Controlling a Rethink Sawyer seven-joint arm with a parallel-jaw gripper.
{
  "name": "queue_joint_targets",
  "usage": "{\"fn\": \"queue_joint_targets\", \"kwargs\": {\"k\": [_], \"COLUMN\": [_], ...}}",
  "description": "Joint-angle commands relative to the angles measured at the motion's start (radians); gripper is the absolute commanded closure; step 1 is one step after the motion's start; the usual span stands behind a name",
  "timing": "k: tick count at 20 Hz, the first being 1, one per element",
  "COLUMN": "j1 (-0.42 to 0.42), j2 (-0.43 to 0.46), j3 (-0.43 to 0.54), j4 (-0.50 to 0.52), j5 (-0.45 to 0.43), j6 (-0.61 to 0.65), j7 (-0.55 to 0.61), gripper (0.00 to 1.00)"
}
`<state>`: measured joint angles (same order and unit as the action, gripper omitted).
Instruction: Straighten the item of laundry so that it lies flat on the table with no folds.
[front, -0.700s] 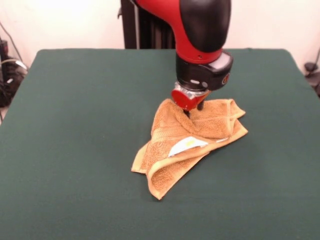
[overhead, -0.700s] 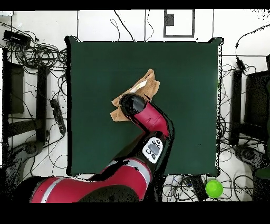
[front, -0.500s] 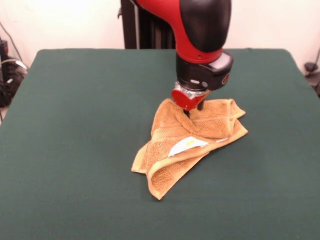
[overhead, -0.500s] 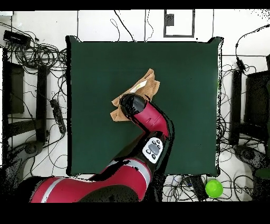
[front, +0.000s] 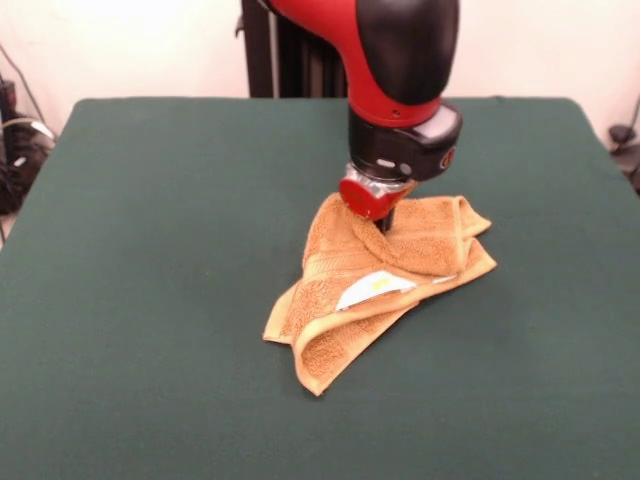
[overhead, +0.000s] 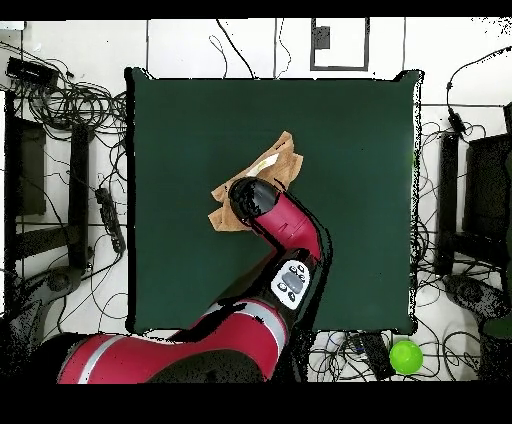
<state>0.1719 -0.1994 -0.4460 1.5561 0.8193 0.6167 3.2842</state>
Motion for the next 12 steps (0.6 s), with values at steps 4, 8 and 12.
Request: {"fn": "queue_joint_targets", "kwargs": {"k": [4,8,12], "j1": [0.018,0.013,0.006], "j2": [0.066,0.056,-0.067], "j3": [0.089,0.091,0.044], "j4": [0.017,0.021,0.061], "j5": [-0.061,-0.064,-0.151], "j6": [0.040,0.057,0.239], "j7": [0.100,0.093,0.036], "gripper": [1.00,1.00,1.00]}}
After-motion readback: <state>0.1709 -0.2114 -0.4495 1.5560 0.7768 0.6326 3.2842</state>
